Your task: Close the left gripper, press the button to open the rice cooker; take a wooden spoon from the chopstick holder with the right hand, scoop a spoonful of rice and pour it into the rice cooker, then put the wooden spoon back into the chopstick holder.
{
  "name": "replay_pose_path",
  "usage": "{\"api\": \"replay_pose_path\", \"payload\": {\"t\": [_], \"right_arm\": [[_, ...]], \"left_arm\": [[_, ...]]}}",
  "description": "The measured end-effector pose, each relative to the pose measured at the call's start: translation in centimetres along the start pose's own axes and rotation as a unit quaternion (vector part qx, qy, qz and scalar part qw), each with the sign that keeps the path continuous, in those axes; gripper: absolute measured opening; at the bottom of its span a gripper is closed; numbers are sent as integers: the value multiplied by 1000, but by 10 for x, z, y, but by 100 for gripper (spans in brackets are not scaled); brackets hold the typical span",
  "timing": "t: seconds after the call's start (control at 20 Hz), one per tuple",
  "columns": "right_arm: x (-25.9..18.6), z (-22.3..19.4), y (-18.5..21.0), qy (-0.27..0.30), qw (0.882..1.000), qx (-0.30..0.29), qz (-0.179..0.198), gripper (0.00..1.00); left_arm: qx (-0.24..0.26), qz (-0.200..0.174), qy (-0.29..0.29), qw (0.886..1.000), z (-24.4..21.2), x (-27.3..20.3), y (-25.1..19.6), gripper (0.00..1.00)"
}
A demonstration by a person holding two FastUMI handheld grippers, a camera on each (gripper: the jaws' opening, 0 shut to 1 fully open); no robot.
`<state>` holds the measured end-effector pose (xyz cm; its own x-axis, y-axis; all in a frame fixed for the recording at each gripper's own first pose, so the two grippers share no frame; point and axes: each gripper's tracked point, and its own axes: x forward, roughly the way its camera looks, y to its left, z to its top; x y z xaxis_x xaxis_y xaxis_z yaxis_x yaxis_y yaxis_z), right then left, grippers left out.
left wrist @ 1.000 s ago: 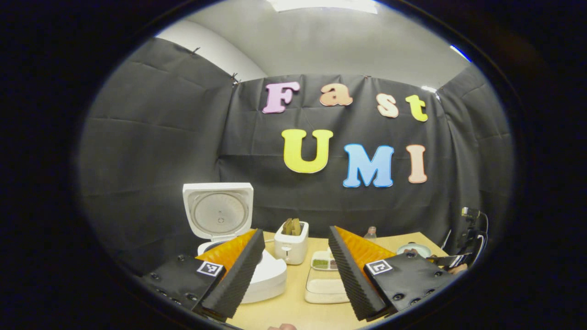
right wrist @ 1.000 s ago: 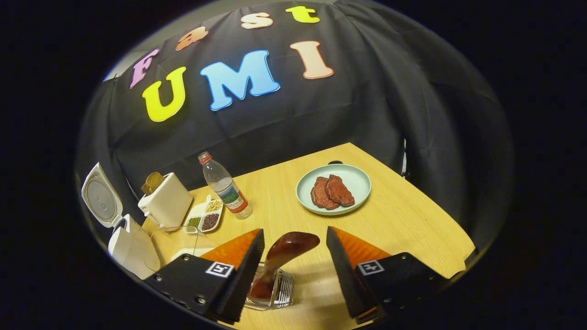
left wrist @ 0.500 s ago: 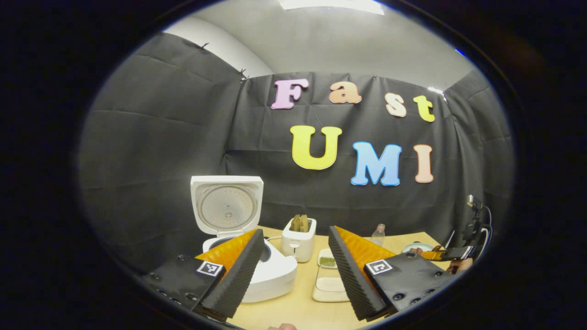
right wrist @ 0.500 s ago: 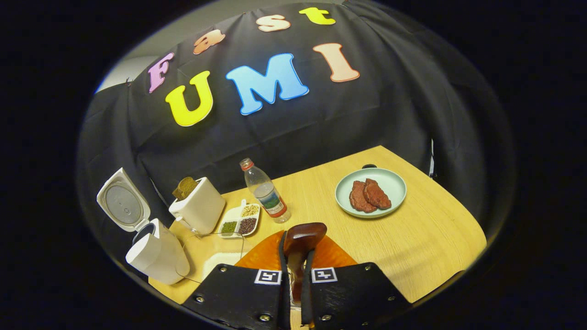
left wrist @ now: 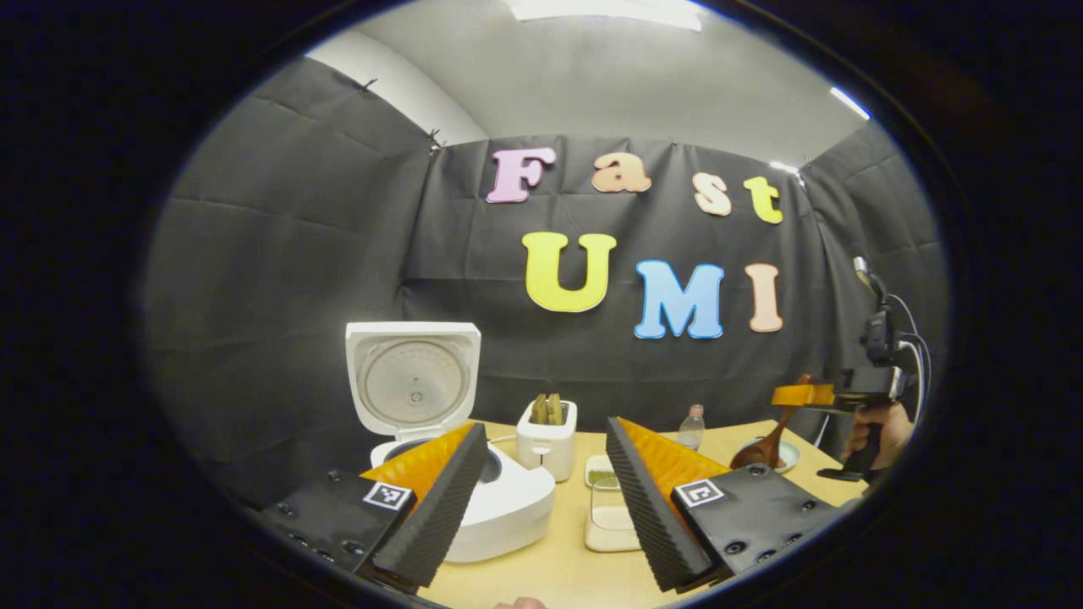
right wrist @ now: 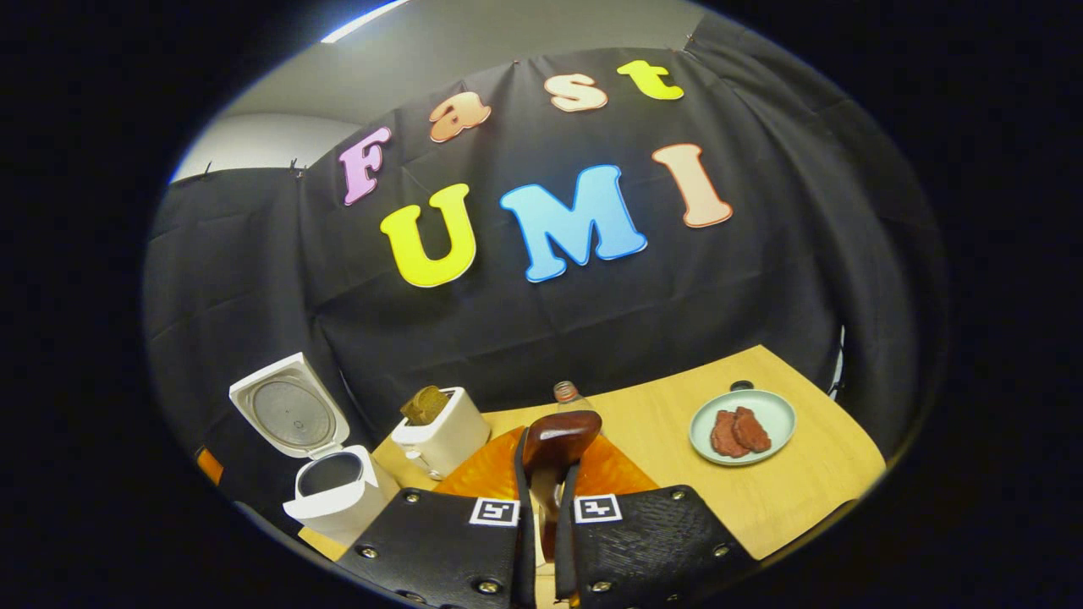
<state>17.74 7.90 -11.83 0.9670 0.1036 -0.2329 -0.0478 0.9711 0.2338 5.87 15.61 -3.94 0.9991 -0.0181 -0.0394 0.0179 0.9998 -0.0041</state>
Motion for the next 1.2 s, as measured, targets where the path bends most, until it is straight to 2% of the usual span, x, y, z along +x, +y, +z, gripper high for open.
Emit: {"api": "replay_pose_path", "payload": {"t": [0.2,0.75,0.9,1.0,1.2], "right_arm": [[35,-28,32,16,1000,-1,12,9],[114,-133,70,67,996,-54,-12,9],[122,-156,82,85,996,-39,-10,9],[120,-163,94,93,996,-19,5,10],[112,-171,100,110,991,68,22,10]], "left_arm": [[8,-6,5,1000,-1,-2,13,98],[14,-3,32,999,-21,-8,41,98],[22,1,44,999,-32,-9,51,98],[22,8,49,999,-37,-11,57,98],[1,21,52,998,-43,-16,67,97]]}}
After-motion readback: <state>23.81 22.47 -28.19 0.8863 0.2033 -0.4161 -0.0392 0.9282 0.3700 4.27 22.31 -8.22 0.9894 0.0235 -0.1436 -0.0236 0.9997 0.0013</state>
